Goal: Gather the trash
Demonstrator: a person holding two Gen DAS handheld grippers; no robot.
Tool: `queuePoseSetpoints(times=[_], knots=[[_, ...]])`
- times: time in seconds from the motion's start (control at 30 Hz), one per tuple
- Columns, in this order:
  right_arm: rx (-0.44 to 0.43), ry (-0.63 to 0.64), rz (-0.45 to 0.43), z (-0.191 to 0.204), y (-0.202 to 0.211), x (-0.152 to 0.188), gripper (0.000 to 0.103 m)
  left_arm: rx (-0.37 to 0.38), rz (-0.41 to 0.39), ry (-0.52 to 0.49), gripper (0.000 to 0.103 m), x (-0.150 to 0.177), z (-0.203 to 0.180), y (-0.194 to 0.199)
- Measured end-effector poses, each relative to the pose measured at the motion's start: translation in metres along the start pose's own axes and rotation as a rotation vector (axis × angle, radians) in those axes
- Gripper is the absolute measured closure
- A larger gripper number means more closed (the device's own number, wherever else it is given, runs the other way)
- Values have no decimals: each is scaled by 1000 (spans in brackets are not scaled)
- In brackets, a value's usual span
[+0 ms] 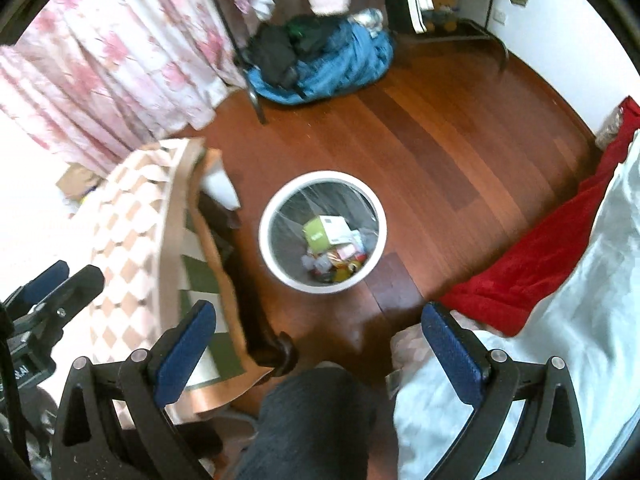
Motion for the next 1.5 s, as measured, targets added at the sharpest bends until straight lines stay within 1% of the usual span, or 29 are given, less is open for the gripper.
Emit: queuePoseSetpoints(times=[0.17, 0.37, 0.5, 0.67, 0.83, 1.0, 1.3, 1.33, 1.37, 1.5], knots=[[-60, 14, -61, 15, 59, 5, 0, 52, -57, -7, 4, -2, -2, 48], [-122, 23, -118, 28, 118, 13, 0, 98, -102, 14, 4, -3, 0, 92], [-153, 43, -138, 38, 147, 17, 0, 129, -116, 23, 4, -1, 0, 116], [-182, 65, -153, 54, 173, 22, 0, 157, -122, 23, 4, 2, -1, 137], [-208, 89, -148, 66, 188, 25, 0, 180, -119, 34, 4, 5, 0, 149], [-223, 102, -132, 73, 193, 28, 0, 198, -121, 44, 4, 5, 2, 160], [-220, 107, -130, 77, 195, 29, 0, 187, -128, 31, 4, 5, 3, 169], [-222, 105, -129, 77, 195, 30, 0, 182, -127, 31, 4, 5, 3, 168], [-220, 106, -127, 77, 194, 30, 0, 176, -128, 30, 1, 6, 4, 168], [-216, 113, -122, 75, 191, 33, 0, 174, -127, 33, 0, 6, 4, 168]])
Point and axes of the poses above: each gripper's, at about its wrist camera, not at the fingertips, and y roughly against the way its jaws point, z to its left, x to its underside, the point moved 8 cm from there along -y, roughly the way its jaws point, and after that the axes turned 7 degrees about -z, right-handed, at the moved point
